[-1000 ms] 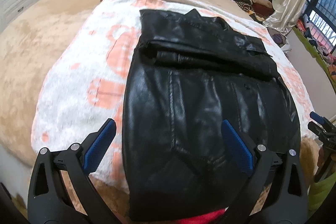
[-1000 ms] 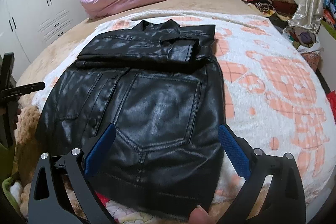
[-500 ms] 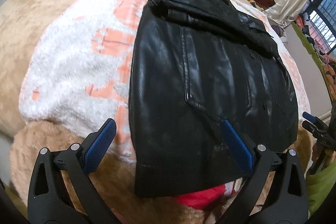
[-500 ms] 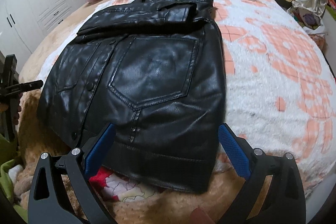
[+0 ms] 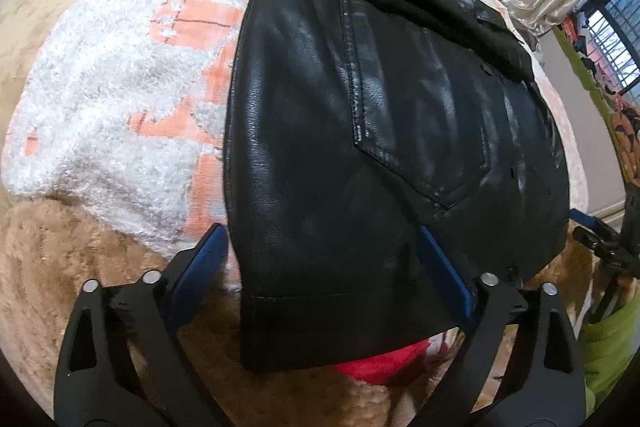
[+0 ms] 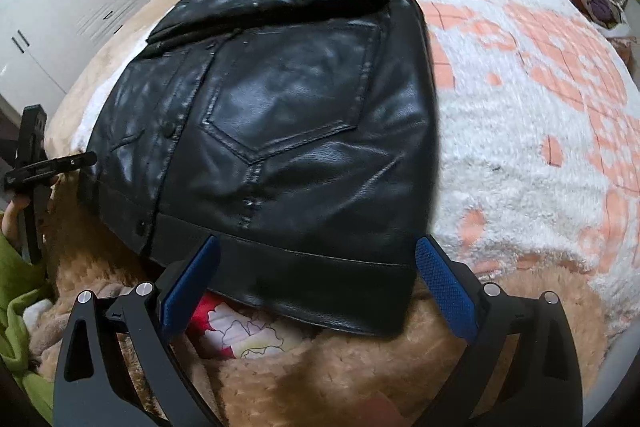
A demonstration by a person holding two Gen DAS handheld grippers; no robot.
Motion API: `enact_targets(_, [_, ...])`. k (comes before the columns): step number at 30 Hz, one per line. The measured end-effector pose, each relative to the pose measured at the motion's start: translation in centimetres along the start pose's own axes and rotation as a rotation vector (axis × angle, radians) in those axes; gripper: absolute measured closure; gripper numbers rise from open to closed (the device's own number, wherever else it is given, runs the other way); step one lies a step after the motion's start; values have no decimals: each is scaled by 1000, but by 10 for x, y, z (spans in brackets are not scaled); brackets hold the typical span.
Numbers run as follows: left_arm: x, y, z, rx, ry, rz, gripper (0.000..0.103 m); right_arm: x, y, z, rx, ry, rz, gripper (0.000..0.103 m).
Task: Fold large clothes
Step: 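Move both tools to the jacket hem edge and grasp it, then lift the hem with both tools and fold it toward the collar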
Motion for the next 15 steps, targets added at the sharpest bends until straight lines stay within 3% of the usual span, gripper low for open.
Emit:
enact_targets(5, [0,0,1,0,1,1,18,5,-9,14,-20,45,26,6])
enact_targets(8, [0,0,2,-1,4,3,18,15,-12,26,-39,102,37,12])
enact_targets(11, [0,0,3,-3,9,8,18,18,-11,22,-42,79,13,42])
enact_targets(12, [-1,0,3,-3,9,8,18,17,-12,19,-58,66,17,61])
enact_targets(15, [-1,0,3,5,9,2,18,6,1,-12,-162,-47,-23,83])
Point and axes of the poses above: each gripper's, at about its wrist camera, not at the fingertips, and z roughly the way its jaws point, y to its left, x to its underside, the point moved 9 cm from there along z, roughly the way its jaws point, and after that the axes turned 7 degrees about y, right-handed, at the moved point
